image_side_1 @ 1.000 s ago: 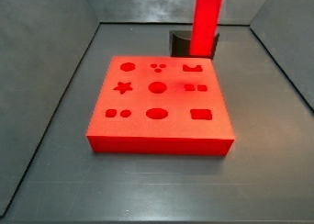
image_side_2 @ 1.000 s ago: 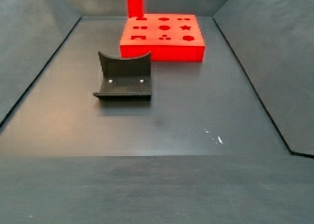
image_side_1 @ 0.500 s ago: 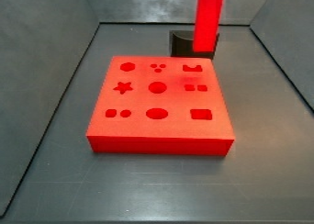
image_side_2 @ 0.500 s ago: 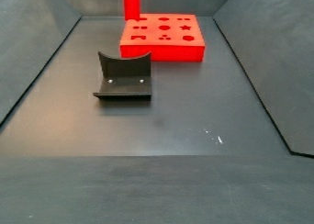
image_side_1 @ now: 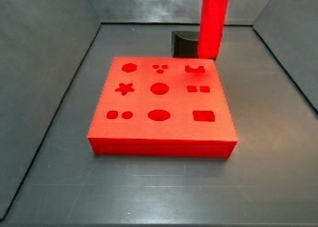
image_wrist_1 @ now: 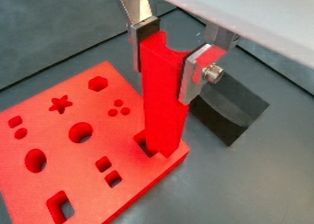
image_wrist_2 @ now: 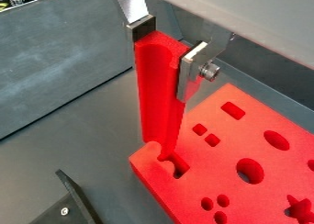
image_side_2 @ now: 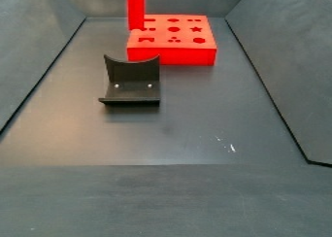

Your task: Insert the arch object.

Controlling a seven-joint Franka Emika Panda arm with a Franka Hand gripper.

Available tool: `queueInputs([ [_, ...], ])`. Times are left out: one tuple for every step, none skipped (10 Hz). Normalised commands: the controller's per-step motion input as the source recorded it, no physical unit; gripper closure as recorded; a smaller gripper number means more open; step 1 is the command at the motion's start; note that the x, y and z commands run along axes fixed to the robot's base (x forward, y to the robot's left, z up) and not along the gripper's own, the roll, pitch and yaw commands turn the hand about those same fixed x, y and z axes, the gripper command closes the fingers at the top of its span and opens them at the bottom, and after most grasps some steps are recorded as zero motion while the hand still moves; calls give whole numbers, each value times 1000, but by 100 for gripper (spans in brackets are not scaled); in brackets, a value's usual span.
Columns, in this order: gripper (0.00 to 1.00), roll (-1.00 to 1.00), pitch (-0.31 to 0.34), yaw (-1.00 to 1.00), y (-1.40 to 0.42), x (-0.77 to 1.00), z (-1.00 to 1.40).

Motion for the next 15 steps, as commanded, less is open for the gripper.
queueInputs([
  [100,169,0,-29,-91,0,-186],
  [100,230,0,-211,-134,49,-197],
  [100,157,7,-266,-86,57,-163],
  [100,7,0,-209,-11,0,-180],
  [100,-84,-23,-157,0,-43,-197],
  [100,-120,-24,-189,0,-34,-163],
  [100,-176,-4,-131,0,0,-151],
  [100,-241,-20,-31,0,0,-89],
  [100,-206,-29,-23,0,-9,-103],
  [100,-133,-26,-66,0,-91,-109],
  [100,-44,-19,-71,0,-66,-157],
  [100,0,-11,-63,0,-83,-174],
  [100,4,-21,-143,0,-211,-131],
  [100,0,-30,-154,0,-214,-109],
  [100,-113,-54,-131,0,-169,-83],
])
